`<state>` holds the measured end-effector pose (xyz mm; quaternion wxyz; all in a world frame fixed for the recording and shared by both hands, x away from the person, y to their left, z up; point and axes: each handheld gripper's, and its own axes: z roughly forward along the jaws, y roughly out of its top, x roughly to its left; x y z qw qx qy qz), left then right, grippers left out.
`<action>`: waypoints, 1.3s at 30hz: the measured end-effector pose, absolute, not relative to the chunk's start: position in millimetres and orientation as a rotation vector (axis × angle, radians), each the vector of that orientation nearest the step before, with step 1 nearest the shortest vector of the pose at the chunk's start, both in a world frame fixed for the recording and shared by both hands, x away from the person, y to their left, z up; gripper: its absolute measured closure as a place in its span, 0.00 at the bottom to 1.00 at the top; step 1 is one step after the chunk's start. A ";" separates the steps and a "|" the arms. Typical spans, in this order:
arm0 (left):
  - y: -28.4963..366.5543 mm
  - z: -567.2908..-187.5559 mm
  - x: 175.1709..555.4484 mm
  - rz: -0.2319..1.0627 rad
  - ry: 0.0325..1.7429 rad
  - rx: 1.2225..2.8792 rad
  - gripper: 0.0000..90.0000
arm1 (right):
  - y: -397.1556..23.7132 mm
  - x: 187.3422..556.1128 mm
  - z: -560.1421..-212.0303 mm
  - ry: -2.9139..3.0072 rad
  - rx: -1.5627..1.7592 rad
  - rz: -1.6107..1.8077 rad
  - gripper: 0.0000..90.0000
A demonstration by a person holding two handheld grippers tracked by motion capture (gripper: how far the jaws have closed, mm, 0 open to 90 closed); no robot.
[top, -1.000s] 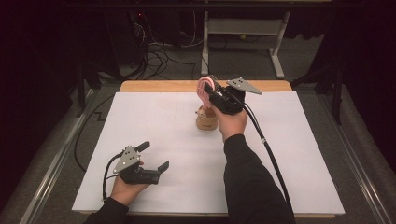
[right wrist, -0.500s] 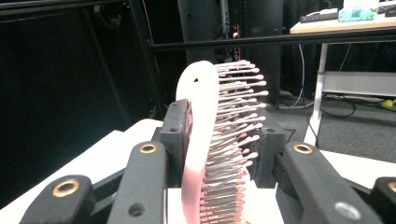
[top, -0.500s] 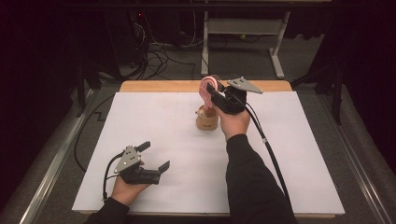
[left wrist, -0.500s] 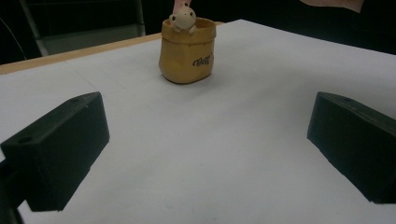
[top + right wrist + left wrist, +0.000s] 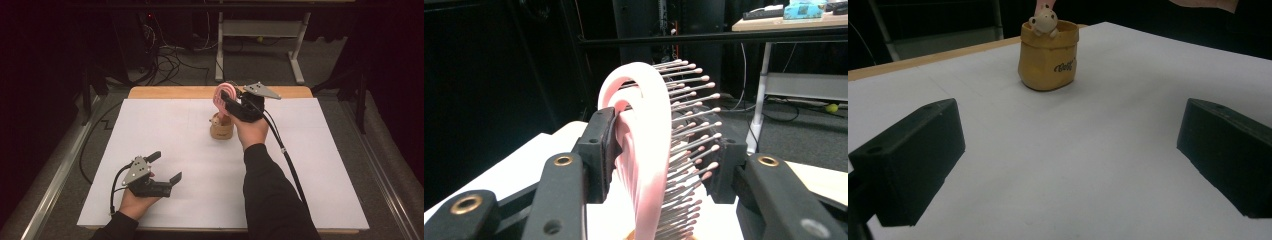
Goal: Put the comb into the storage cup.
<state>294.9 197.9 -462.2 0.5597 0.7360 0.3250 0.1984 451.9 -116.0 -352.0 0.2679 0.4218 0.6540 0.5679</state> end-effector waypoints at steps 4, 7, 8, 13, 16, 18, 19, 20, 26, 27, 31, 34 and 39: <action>198.0 -462.3 295.1 0.467 0.765 1.736 0.00 | -116.4 452.5 -352.4 1.775 1.143 1.520 0.59; 198.4 -462.3 295.3 0.467 0.765 1.736 0.00 | -117.2 453.2 -352.6 1.777 1.145 1.511 0.58; 198.4 -462.4 295.3 0.468 0.765 1.736 0.00 | -117.8 453.5 -352.5 1.778 1.147 1.509 0.57; 197.8 -462.7 295.5 0.468 0.763 1.740 0.00 | -120.6 454.4 -352.5 1.783 1.161 1.496 0.58; 198.0 -462.5 295.3 0.469 0.763 1.739 0.00 | -121.1 453.9 -352.4 1.788 1.159 1.484 0.56; 198.1 -462.5 295.4 0.469 0.763 1.738 0.00 | -121.3 453.4 -352.2 1.790 1.158 1.481 0.56; 198.1 -462.5 295.4 0.469 0.763 1.739 0.00 | -121.1 453.1 -352.2 1.792 1.157 1.479 0.56; 198.1 -462.4 295.3 0.470 0.763 1.739 0.00 | -121.0 452.6 -352.2 1.792 1.155 1.477 0.56; 198.0 -462.4 295.2 0.470 0.761 1.738 0.00 | -122.1 452.0 -353.2 1.795 1.151 1.470 0.53; 198.2 -462.2 295.2 0.470 0.761 1.739 0.00 | -122.9 451.9 -353.5 1.794 1.154 1.469 0.53; 197.8 -462.5 295.2 0.467 0.762 1.739 0.00 | -126.7 451.3 -355.5 1.792 1.164 1.469 0.52; 197.5 -462.2 294.9 0.470 0.760 1.738 0.00 | -129.8 450.5 -356.9 1.793 1.172 1.467 0.50; 197.9 -462.1 295.0 0.470 0.762 1.739 0.00 | -136.7 448.7 -360.5 1.788 1.183 1.464 0.48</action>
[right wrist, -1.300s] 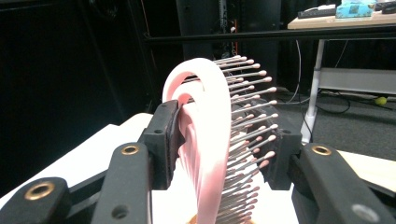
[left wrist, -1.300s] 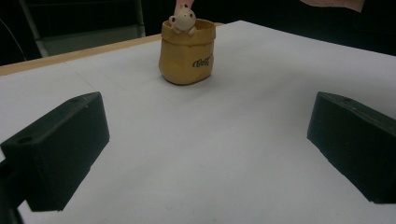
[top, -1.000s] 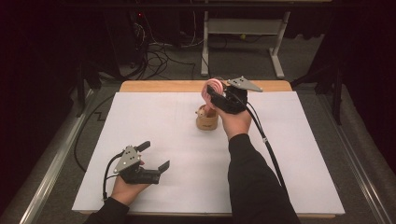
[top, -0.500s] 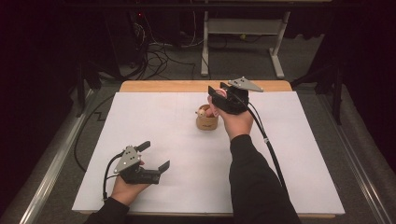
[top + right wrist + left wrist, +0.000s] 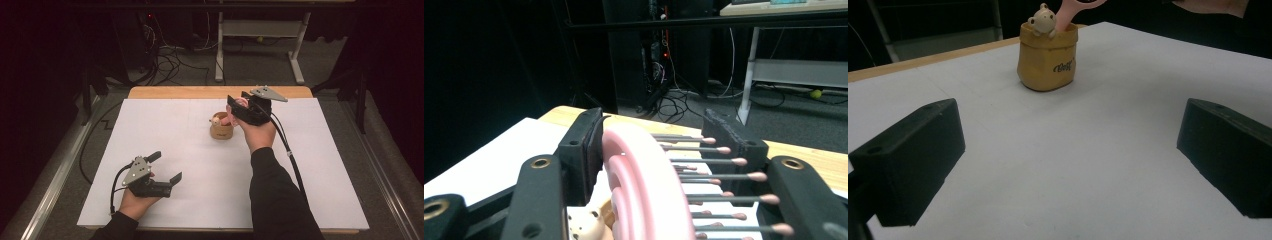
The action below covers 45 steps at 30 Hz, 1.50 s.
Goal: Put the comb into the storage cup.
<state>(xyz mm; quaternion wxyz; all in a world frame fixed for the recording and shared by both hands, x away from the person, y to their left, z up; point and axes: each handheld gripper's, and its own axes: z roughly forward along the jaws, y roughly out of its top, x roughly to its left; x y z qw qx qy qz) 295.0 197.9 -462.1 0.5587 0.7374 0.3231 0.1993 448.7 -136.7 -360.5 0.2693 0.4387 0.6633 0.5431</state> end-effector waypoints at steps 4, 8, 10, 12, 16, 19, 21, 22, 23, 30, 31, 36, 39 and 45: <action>198.4 -461.7 295.0 0.473 0.760 1.739 0.00 | -142.7 446.9 -362.8 1.781 1.193 1.459 0.46; 198.8 -461.7 295.0 0.471 0.763 1.739 0.00 | -146.3 445.0 -364.2 1.781 1.198 1.454 0.45; 198.8 -461.6 294.9 0.473 0.761 1.739 0.00 | -148.4 444.2 -365.2 1.775 1.204 1.453 0.45; 198.8 -461.7 295.1 0.472 0.763 1.739 0.00 | -150.6 443.6 -366.7 1.774 1.207 1.452 0.44; 198.5 -461.7 295.3 0.472 0.762 1.742 0.00 | -153.5 442.1 -368.8 1.772 1.215 1.455 0.44; 199.1 -462.2 295.9 0.472 0.766 1.744 0.00 | -153.9 440.6 -369.3 1.773 1.212 1.452 0.44; 199.3 -462.0 295.9 0.473 0.765 1.744 0.00 | -154.4 439.8 -369.9 1.772 1.210 1.449 0.44; 199.2 -461.9 295.7 0.474 0.765 1.743 0.00 | -154.7 439.4 -370.1 1.773 1.211 1.447 0.44; 199.2 -461.8 295.6 0.474 0.765 1.742 0.00 | -155.1 439.3 -370.3 1.775 1.212 1.441 0.44; 198.9 -461.7 295.3 0.474 0.763 1.744 0.00 | -155.3 436.9 -371.8 1.784 1.207 1.433 0.44; 198.9 -461.6 295.3 0.474 0.762 1.744 0.00 | -155.2 436.6 -371.5 1.785 1.203 1.431 0.44; 199.4 -461.6 295.4 0.476 0.763 1.744 0.00 | -155.4 435.5 -370.3 1.784 1.194 1.431 0.44; 199.6 -461.3 295.2 0.479 0.762 1.743 0.00 | -156.2 435.6 -369.6 1.786 1.187 1.425 0.43; 199.8 -461.6 295.6 0.478 0.765 1.746 0.00 | -159.2 434.2 -366.8 1.784 1.182 1.420 0.38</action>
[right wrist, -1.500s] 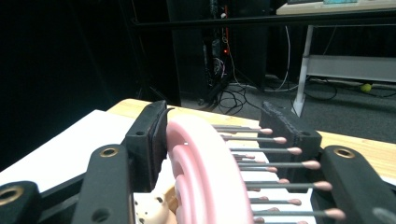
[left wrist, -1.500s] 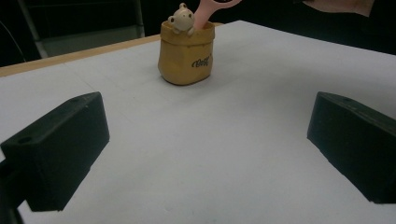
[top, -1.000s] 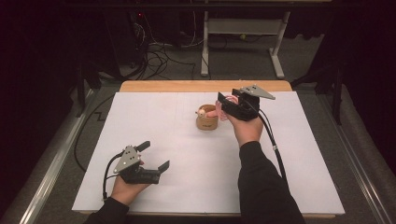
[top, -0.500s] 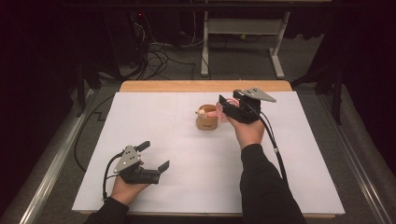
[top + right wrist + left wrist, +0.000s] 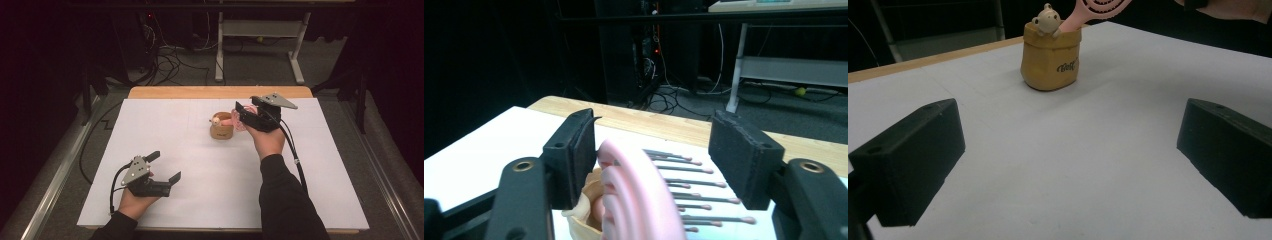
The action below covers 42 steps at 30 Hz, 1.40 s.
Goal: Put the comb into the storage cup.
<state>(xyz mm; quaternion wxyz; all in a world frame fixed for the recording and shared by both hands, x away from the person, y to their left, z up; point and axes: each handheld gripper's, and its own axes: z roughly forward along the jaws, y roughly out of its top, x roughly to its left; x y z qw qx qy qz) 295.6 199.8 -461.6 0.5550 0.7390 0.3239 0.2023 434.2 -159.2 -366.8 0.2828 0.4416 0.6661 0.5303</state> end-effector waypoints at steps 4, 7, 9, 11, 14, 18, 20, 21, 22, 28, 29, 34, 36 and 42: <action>199.0 -462.1 296.0 0.473 0.764 1.746 0.00 | -161.3 432.9 -365.1 1.789 1.188 1.418 0.31; 199.3 -462.2 296.4 0.473 0.764 1.750 0.00 | -162.5 430.0 -363.3 1.795 1.180 1.419 0.25; 200.0 -462.2 296.6 0.470 0.769 1.751 0.00 | -163.0 428.0 -362.3 1.799 1.175 1.424 0.22; 200.5 -461.9 296.8 0.473 0.770 1.749 0.00 | -163.2 425.6 -361.3 1.802 1.170 1.423 0.17; 200.8 -461.8 296.8 0.473 0.771 1.747 0.00 | -164.5 422.1 -359.9 1.808 1.163 1.426 0.08; 200.7 -461.7 296.4 0.476 0.772 1.749 0.00 | -166.1 416.4 -358.0 1.831 1.149 1.425 0.00; 200.5 -461.2 296.1 0.479 0.771 1.749 0.00 | -167.3 412.6 -357.9 1.837 1.139 1.425 0.00; 200.4 -461.0 296.0 0.480 0.772 1.749 0.00 | -168.3 410.5 -357.9 1.839 1.134 1.425 0.00; 200.3 -461.0 296.0 0.480 0.771 1.750 0.00 | -169.2 408.3 -357.8 1.838 1.132 1.423 0.00; 201.5 -461.5 297.4 0.478 0.780 1.756 0.00 | -176.0 394.7 -359.6 1.841 1.108 1.425 0.00; 201.9 -461.5 297.7 0.478 0.782 1.757 0.00 | -177.0 392.3 -360.7 1.842 1.104 1.424 0.00; 203.6 -461.8 299.1 0.471 0.795 1.752 0.00 | -181.9 381.4 -374.7 1.865 1.087 1.420 0.00; 203.8 -461.9 299.4 0.471 0.798 1.752 0.00 | -183.3 378.5 -382.4 1.879 1.088 1.416 0.00; 203.0 -462.6 300.0 0.464 0.800 1.761 0.00 | -187.9 368.7 -413.3 1.926 1.103 1.386 0.00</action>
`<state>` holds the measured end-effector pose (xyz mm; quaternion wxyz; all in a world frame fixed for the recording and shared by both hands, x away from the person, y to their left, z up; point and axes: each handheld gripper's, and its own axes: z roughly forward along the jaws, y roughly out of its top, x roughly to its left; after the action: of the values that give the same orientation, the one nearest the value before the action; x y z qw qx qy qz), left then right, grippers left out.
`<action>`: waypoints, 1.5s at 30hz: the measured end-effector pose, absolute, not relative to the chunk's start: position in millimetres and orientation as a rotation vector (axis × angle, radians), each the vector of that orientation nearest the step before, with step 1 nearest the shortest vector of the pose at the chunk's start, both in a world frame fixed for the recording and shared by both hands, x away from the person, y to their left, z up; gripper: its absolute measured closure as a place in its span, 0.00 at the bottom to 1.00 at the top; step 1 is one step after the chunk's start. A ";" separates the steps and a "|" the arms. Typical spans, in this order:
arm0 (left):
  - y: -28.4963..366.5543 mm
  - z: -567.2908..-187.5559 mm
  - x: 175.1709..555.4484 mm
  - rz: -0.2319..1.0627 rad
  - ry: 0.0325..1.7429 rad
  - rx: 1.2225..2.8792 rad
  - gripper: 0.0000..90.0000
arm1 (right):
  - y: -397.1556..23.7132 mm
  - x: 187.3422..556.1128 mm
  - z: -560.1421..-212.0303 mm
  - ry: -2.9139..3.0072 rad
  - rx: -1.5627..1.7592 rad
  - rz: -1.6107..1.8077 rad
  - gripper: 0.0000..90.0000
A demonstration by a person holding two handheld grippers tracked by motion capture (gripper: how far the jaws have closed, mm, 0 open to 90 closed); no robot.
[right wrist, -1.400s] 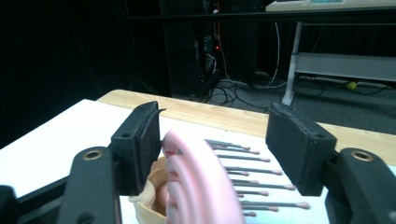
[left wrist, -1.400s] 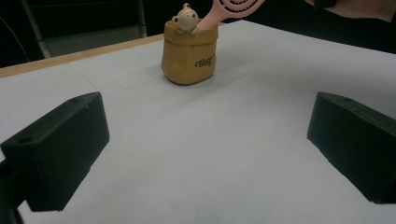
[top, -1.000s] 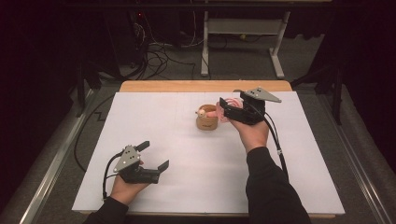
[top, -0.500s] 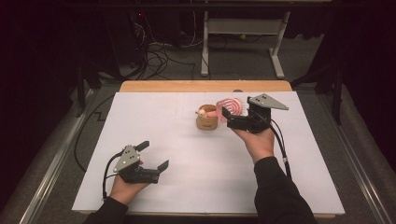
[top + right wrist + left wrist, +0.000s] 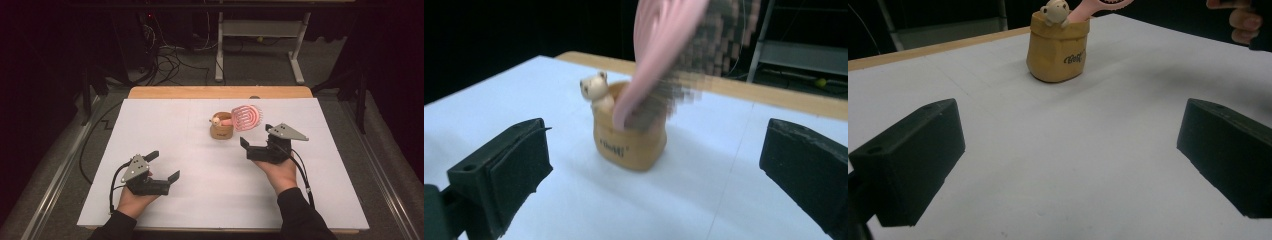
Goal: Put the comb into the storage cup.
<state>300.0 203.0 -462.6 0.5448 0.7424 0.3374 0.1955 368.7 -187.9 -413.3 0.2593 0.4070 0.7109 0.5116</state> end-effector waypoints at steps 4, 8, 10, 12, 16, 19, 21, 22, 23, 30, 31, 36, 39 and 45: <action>203.4 -462.9 300.4 0.463 0.802 1.761 0.00 | -191.5 361.7 -431.1 1.963 1.119 1.358 0.00; 204.8 -462.7 300.6 0.465 0.806 1.758 0.00 | -197.6 352.9 -442.4 1.987 1.120 1.334 0.00; 205.4 -462.4 300.7 0.461 0.809 1.754 0.00 | -202.1 346.5 -446.0 1.989 1.116 1.331 0.00; 205.4 -462.1 300.5 0.460 0.809 1.752 0.00 | -207.7 339.7 -448.5 1.985 1.112 1.333 0.00; 205.1 -462.0 300.4 0.458 0.809 1.755 0.00 | -221.4 324.8 -452.3 1.970 1.103 1.335 0.00; 205.1 -461.8 300.1 0.460 0.811 1.757 0.00 | -232.5 313.4 -453.4 1.956 1.096 1.337 0.00; 205.4 -462.0 300.1 0.463 0.811 1.765 0.00 | -240.2 305.0 -453.5 1.939 1.097 1.350 0.00; 205.7 -462.1 300.2 0.463 0.811 1.766 0.00 | -244.2 300.6 -453.8 1.927 1.096 1.361 0.00; 206.0 -462.0 300.2 0.462 0.812 1.767 0.00 | -248.1 296.3 -454.0 1.914 1.095 1.371 0.00; 208.7 -462.3 294.0 0.486 0.818 1.793 0.00 | -274.1 271.4 -453.4 1.848 1.090 1.400 0.00; 210.3 -462.2 292.4 0.477 0.824 1.788 0.00 | -277.2 268.8 -453.3 1.842 1.086 1.405 0.00; 217.4 -460.3 287.8 0.457 0.836 1.753 0.00 | -285.8 262.6 -452.2 1.808 1.080 1.432 0.00; 218.4 -462.1 289.6 0.442 0.848 1.751 0.00 | -286.2 265.2 -451.1 1.796 1.086 1.445 0.00; 215.6 -464.6 289.1 0.420 0.855 1.766 0.00 | -286.7 265.7 -450.0 1.780 1.094 1.445 0.00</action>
<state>289.1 215.6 -464.6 0.5377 0.7421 0.3592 0.1764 265.7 -286.7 -450.0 0.2960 0.4112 0.6694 0.5433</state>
